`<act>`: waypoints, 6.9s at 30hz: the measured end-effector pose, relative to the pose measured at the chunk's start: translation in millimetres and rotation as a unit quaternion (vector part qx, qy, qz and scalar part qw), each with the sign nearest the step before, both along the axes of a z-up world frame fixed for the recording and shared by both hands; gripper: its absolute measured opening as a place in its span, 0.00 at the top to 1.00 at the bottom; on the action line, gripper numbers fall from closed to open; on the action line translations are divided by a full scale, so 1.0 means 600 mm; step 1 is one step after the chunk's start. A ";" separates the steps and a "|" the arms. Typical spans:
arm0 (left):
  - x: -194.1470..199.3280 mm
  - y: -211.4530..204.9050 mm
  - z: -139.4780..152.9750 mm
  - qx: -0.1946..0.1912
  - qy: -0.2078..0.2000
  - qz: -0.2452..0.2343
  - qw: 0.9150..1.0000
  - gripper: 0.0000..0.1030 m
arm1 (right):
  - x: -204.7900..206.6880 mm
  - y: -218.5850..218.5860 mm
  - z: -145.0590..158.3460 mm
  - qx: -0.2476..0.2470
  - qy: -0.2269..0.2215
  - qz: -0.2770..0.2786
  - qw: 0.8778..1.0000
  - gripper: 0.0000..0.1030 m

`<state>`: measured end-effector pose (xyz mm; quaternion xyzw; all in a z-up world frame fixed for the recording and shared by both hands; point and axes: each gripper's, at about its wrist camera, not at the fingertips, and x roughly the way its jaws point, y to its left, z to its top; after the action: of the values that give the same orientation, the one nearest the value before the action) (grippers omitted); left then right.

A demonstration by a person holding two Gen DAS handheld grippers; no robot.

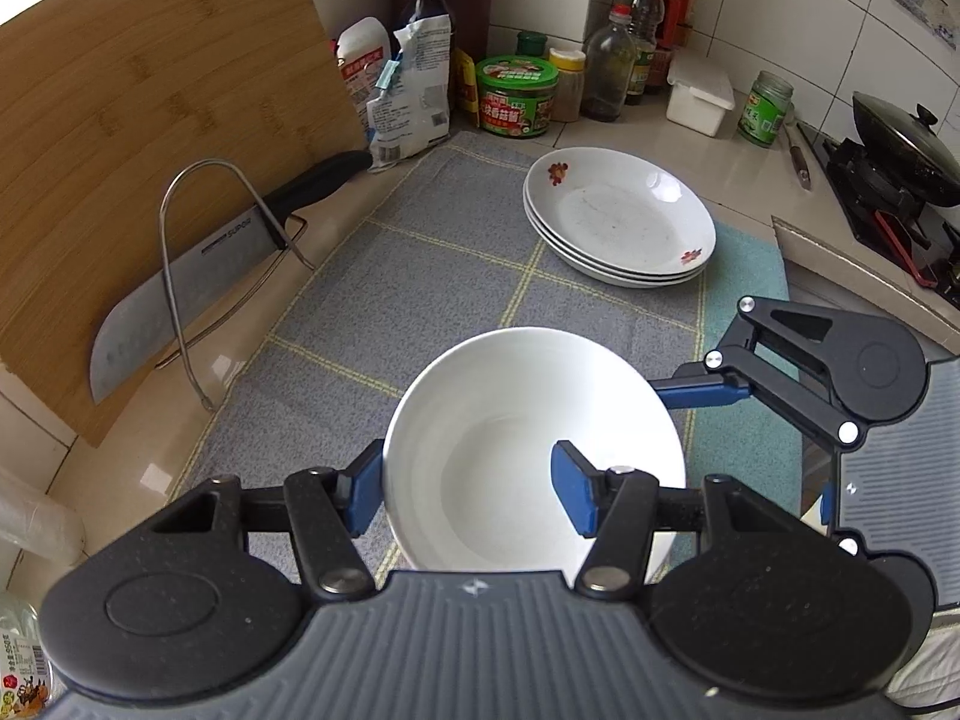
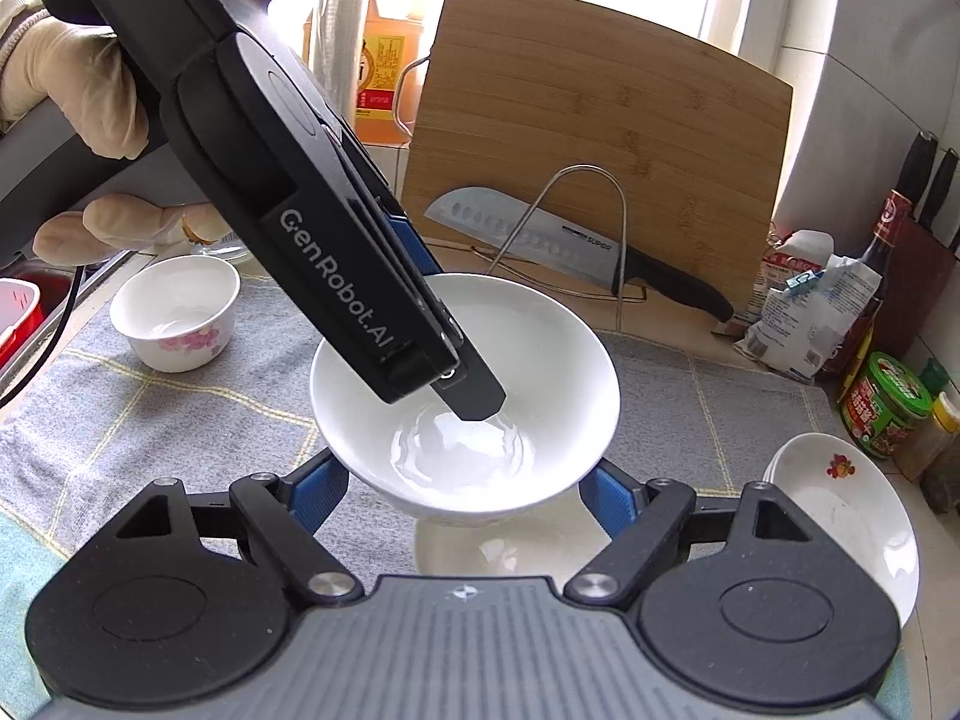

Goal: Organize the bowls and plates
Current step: 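Lower the held bowl into the bowl beside the plate stack, then open the left tool to release the stacked bowl, then withdraw the left tool toward the remaining pink-flowered bowl, then close the left tool on the rim of the pink-flowered bowl, then lift and carry the held bowl with the left tool toward the bowl stack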

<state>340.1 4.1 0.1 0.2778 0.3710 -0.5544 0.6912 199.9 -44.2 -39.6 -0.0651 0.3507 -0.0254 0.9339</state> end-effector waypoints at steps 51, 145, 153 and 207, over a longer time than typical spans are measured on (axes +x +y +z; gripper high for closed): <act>-0.019 -0.077 -0.073 0.024 0.035 -0.032 0.999 0.45 | -0.013 -0.065 -0.047 0.058 0.049 -0.055 0.996 0.15; 0.072 0.452 -0.077 -0.084 -0.033 0.316 0.945 0.14 | 0.207 0.308 -0.141 0.035 0.091 0.181 0.979 0.00; 0.097 0.439 -0.086 -0.083 -0.020 0.307 0.948 0.14 | 0.202 0.305 -0.142 0.037 0.081 0.181 0.980 0.00; 0.215 0.349 -0.115 -0.004 0.062 0.195 0.979 0.38 | 0.234 0.279 -0.124 0.063 -0.020 0.184 0.981 0.07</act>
<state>469.2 213.3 -69.1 0.1624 0.4581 -0.4264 0.7629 340.3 123.3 -113.8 -0.0694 0.3148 0.1677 0.9316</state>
